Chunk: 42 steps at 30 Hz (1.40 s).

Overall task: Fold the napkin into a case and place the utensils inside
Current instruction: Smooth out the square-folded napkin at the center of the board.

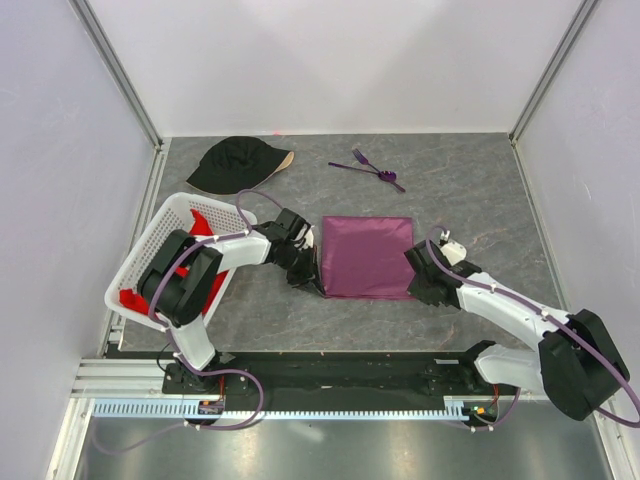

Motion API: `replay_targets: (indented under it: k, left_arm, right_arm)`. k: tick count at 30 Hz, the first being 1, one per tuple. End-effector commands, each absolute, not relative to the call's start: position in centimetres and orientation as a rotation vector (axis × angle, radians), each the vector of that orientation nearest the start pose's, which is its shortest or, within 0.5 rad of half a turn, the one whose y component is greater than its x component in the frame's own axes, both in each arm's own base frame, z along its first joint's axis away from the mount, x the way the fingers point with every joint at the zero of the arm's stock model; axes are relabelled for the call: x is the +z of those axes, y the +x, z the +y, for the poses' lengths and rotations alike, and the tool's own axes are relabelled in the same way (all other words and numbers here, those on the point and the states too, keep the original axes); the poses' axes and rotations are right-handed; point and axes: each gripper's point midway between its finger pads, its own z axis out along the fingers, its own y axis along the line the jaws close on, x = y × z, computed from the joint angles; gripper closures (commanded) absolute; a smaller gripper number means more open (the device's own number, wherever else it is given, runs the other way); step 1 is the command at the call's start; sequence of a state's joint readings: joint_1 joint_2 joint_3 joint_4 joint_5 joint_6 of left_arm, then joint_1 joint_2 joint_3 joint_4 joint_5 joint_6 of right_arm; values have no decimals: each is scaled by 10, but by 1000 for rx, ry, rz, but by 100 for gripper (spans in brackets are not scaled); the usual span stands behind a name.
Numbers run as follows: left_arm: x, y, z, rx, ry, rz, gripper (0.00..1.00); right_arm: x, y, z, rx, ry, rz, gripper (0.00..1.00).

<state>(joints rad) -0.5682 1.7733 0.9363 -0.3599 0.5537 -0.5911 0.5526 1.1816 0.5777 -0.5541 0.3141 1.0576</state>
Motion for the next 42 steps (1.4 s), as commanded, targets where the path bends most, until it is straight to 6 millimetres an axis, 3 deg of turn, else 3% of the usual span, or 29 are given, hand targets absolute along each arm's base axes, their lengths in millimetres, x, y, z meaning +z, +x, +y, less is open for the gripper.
replay_targets:
  k: [1,5,11,17,21,29,42]
  left_arm:
    - [36,221,-277,-1060,106,2915,96]
    - [57,228,-276,-1040,124,2861,96]
    - [72,239,-267,-1056,91,2841,96]
    - [92,244,-279,-1141,93,2809,96]
    - [89,242,-285,-1122,98,2817,95]
    - [52,225,-290,-1128,45,2889,95]
    - [19,207,-276,-1042,17,2956,94]
  right_arm:
    - [39,221,107,108,716,2499,100]
    - [58,231,131,272,692,2484,100]
    - [77,237,166,426,654,2488,100]
    - [102,248,138,272,597,2431,100]
    - [113,250,125,213,566,2402,100]
    - [77,232,118,188,608,2464,100]
    - [50,221,103,78,620,2497,100]
